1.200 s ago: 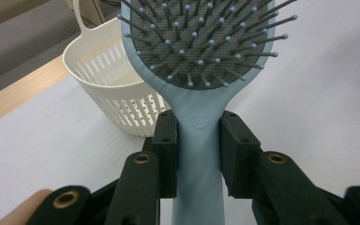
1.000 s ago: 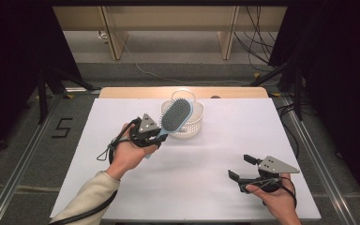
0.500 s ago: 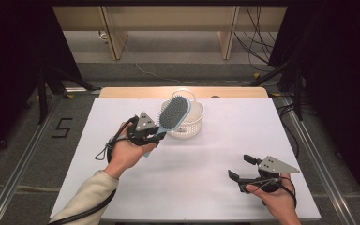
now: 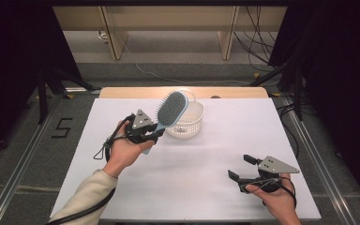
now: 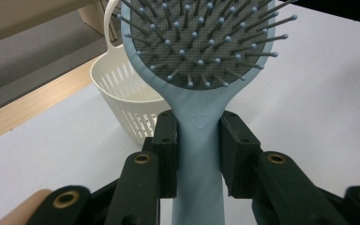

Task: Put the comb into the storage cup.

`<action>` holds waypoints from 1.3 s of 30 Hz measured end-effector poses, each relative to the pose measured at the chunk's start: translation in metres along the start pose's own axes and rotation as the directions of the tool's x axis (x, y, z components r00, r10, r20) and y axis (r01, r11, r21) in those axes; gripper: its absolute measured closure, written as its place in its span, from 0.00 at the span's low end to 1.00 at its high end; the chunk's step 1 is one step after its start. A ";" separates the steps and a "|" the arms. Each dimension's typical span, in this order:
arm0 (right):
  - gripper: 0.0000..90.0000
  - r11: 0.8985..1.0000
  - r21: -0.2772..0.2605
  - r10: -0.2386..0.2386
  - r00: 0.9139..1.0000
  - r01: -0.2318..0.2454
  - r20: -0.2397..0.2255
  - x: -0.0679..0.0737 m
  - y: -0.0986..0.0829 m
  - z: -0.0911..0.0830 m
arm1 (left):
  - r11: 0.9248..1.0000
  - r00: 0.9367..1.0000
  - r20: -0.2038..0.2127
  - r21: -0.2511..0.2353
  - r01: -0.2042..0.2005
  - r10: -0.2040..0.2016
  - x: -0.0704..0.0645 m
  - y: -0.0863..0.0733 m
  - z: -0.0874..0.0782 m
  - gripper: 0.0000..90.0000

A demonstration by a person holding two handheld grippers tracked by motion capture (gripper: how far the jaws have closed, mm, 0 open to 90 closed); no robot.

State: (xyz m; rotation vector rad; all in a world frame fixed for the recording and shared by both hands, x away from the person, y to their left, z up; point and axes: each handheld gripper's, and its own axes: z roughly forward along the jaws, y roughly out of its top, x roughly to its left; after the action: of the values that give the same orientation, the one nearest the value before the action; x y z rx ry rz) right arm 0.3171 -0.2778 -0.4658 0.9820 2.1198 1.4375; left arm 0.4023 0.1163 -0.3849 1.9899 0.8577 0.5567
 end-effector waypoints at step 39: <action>0.17 1.000 -0.004 0.011 1.000 -0.011 0.003 0.000 0.000 0.000 | 0.995 1.000 -0.008 -0.096 0.021 -0.022 0.006 0.004 0.001 0.77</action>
State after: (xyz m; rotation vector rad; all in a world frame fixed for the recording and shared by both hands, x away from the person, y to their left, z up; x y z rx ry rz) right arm 0.3169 -0.2780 -0.4660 0.9962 2.1119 1.4435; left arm 0.4084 0.1185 -0.3816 1.8903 0.8413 0.5849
